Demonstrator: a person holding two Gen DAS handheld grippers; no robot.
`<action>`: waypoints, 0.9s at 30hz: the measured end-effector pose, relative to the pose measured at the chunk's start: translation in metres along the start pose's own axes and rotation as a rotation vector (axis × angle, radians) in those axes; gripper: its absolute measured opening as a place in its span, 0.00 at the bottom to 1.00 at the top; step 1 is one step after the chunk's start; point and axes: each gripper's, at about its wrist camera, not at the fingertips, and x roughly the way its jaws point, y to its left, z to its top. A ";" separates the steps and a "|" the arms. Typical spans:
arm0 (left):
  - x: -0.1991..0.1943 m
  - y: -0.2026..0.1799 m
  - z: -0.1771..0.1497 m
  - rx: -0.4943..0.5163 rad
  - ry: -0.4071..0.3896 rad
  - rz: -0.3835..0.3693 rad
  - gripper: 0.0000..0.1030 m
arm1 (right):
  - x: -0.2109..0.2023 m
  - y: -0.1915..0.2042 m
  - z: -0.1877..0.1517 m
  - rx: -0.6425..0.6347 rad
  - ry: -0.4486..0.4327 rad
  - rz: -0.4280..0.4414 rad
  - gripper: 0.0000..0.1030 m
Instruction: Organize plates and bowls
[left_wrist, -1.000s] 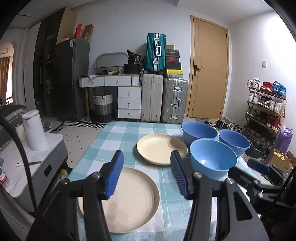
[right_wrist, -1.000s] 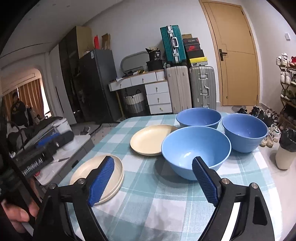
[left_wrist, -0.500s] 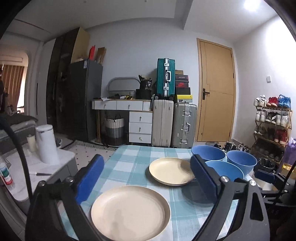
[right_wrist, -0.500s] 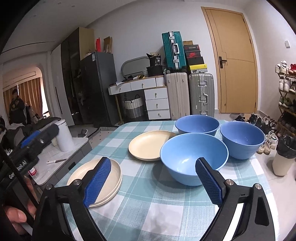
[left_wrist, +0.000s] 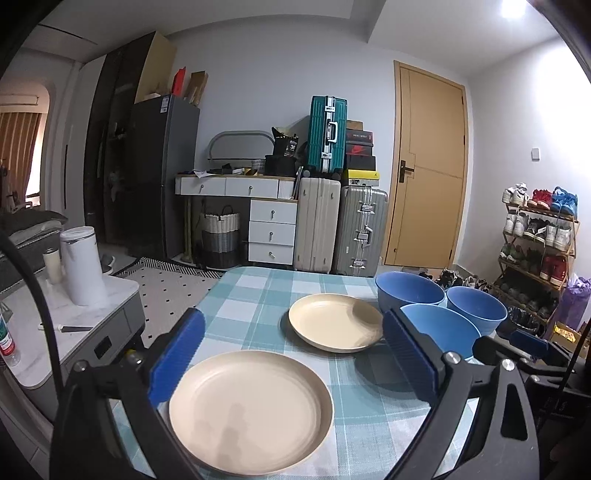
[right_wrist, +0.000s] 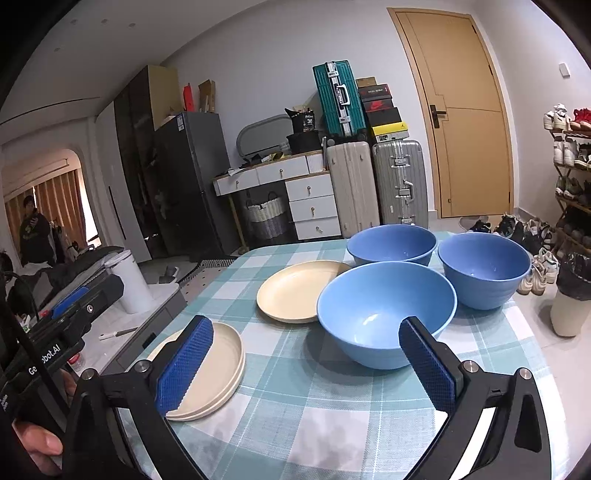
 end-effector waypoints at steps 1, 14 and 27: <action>0.000 -0.002 -0.001 0.006 0.001 -0.002 0.95 | 0.000 0.000 0.000 0.003 -0.001 -0.003 0.99; 0.005 0.000 -0.001 -0.009 0.014 -0.016 0.95 | -0.006 -0.005 0.004 0.024 -0.045 -0.028 0.99; 0.024 0.003 0.020 -0.093 0.103 -0.047 0.95 | -0.009 -0.002 -0.002 -0.029 -0.059 -0.053 0.99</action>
